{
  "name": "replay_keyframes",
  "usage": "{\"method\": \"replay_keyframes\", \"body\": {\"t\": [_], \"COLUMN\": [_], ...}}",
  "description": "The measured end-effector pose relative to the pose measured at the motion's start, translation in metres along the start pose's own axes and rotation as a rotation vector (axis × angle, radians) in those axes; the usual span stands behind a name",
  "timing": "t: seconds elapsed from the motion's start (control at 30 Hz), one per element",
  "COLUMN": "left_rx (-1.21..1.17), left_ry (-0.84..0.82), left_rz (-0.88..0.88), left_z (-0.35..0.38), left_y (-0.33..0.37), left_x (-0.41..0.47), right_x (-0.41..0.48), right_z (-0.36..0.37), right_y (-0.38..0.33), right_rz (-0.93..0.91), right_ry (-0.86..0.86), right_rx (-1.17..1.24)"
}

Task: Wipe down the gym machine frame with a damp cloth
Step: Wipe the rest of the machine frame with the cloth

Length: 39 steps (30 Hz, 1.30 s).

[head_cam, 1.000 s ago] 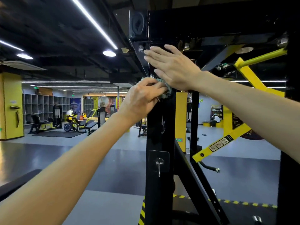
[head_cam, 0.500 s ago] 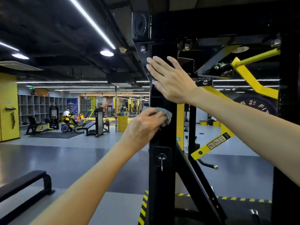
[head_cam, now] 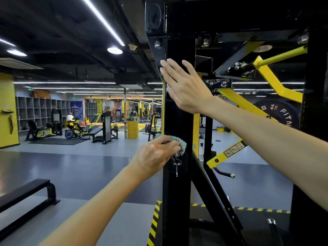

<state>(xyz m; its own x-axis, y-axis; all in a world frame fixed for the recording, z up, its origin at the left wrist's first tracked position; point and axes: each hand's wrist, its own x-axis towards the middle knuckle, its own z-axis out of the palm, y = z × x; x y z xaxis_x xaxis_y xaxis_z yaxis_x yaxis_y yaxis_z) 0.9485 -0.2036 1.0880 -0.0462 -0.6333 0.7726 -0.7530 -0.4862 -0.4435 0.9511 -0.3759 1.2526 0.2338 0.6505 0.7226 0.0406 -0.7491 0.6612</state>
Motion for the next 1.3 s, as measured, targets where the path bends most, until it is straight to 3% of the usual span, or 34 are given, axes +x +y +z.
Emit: {"method": "replay_keyframes", "body": {"t": [0.2, 0.37, 0.63, 0.9, 1.0, 1.3], "left_rx": [0.155, 0.119, 0.01, 0.1, 0.097, -0.044], "left_ry": [0.051, 0.155, -0.007, 0.106, 0.193, 0.097], "left_rz": [-0.044, -0.035, 0.025, -0.12, -0.142, -0.21], "left_z": [-0.037, -0.017, 0.007, -0.031, -0.015, 0.013], "left_y": [-0.028, -0.009, 0.007, -0.018, -0.006, 0.027], "left_x": [0.069, 0.049, -0.002, 0.071, 0.055, -0.005], "right_x": [0.003, 0.004, 0.0, 0.002, 0.001, -0.007], "right_z": [-0.01, -0.014, -0.01, -0.017, -0.016, -0.015], "right_y": [0.014, 0.021, 0.005, 0.011, 0.008, -0.007], "right_rz": [-0.085, -0.122, -0.04, -0.059, -0.033, 0.011], "right_ry": [-0.069, -0.103, -0.075, -0.141, -0.142, -0.171], "right_rx": [0.009, 0.019, 0.034, 0.088, 0.092, 0.117]}}
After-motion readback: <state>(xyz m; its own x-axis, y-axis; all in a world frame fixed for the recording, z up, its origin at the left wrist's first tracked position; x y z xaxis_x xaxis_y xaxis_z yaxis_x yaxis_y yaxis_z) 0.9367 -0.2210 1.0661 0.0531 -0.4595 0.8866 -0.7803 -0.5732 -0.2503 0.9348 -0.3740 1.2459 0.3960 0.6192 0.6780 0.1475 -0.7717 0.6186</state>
